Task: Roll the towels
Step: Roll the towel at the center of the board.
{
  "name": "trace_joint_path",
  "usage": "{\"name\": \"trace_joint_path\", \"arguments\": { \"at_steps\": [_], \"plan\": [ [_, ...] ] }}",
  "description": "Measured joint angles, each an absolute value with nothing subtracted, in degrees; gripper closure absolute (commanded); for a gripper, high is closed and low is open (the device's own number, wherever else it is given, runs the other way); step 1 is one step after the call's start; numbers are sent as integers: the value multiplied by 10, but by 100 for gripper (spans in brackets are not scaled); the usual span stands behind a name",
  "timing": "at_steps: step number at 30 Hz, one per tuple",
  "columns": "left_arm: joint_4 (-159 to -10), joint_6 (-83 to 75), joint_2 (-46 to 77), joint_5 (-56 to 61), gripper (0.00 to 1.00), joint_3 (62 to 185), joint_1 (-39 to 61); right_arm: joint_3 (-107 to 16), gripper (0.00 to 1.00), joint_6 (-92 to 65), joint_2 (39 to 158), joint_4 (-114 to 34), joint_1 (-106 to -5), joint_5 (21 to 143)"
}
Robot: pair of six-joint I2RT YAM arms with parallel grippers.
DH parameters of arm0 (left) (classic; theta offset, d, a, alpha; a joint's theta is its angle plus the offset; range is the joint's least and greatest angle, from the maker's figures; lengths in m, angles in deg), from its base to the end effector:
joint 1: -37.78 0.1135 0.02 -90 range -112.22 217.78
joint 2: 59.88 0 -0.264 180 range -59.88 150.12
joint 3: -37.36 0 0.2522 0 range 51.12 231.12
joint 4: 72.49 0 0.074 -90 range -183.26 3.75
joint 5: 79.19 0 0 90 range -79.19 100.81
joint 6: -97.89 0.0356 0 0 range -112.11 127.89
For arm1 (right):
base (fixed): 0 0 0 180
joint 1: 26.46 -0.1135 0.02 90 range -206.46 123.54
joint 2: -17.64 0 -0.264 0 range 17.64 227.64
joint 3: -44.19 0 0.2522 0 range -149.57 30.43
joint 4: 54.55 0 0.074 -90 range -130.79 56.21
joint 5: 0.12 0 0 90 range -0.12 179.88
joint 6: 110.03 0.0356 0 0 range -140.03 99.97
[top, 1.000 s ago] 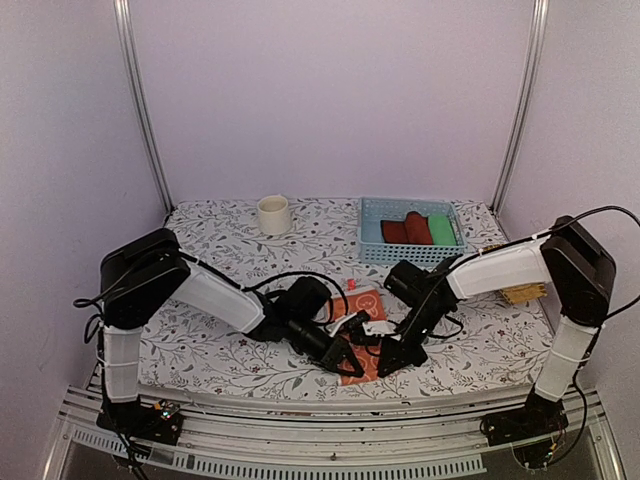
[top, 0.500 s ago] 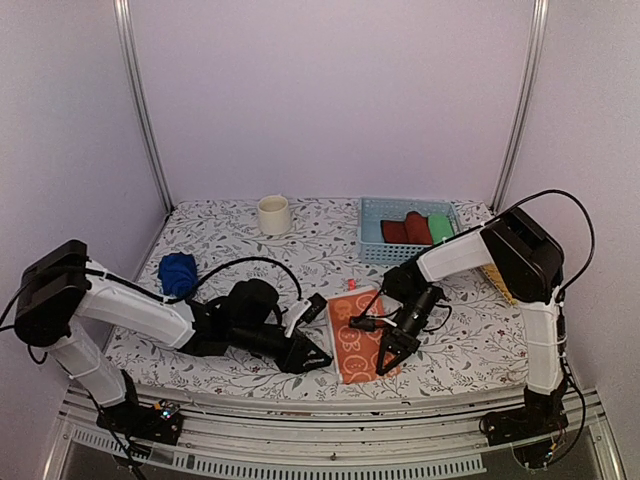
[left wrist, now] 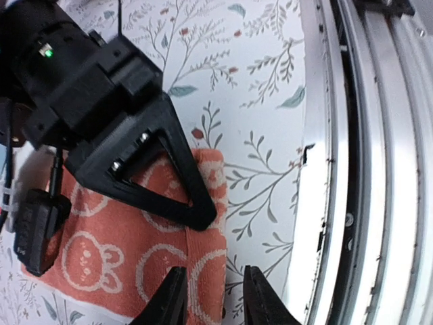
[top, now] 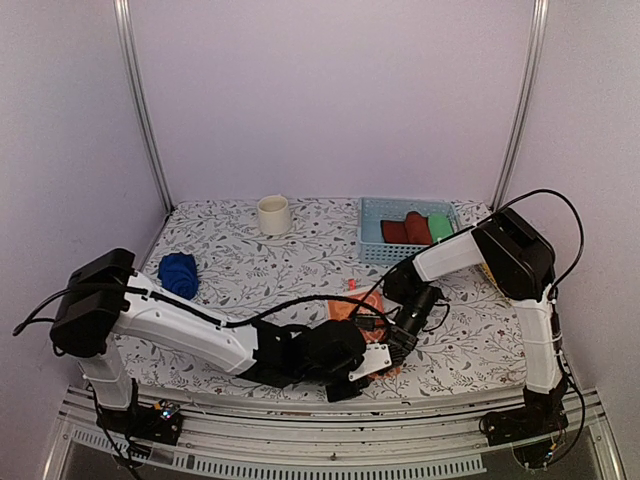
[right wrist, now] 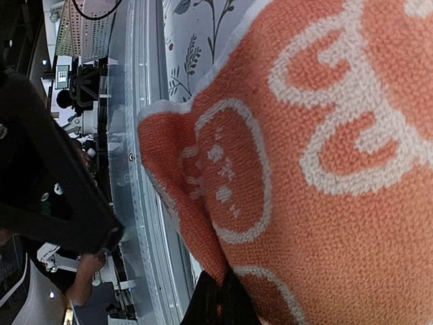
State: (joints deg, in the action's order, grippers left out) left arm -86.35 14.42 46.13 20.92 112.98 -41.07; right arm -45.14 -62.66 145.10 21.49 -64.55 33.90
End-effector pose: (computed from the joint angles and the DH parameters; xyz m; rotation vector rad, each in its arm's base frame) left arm 0.0813 -0.3799 0.1636 1.5389 1.7984 -0.4199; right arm 0.2498 0.2333 0.0817 1.3786 -2.0541 -1.3262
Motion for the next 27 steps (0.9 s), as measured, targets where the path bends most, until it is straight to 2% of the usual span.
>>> {"name": "trace_joint_path", "arguments": {
  "at_steps": [4, 11, 16, 19, 20, 22, 27],
  "plan": [
    [-903, 182, 499, 223, 66, 1152, -411, -454, 98, -626, 1453, 218, -645, 339],
    [-932, 205, 526, 234, 73, 1166, -410, -454, 98, -625, 1453, 219, -645, 338],
    [-926, 208, 540, 246, 90, 1170, -409, -454, 96, -625, 1453, 219, -645, 338],
    [-923, 210, 541, 251, 100, 1171, -407, -454, 83, -626, 1453, 219, -645, 338],
    [-923, 209, 541, 251, 100, 1171, -406, -454, 76, -626, 1452, 221, -645, 338],
    [-924, 207, 541, 243, 100, 1173, -404, -454, 70, -630, 1439, 225, -645, 338],
    [-950, 179, 541, 156, 100, 1192, -382, -452, 66, -642, 1321, 217, -631, 375]
  ]
}}
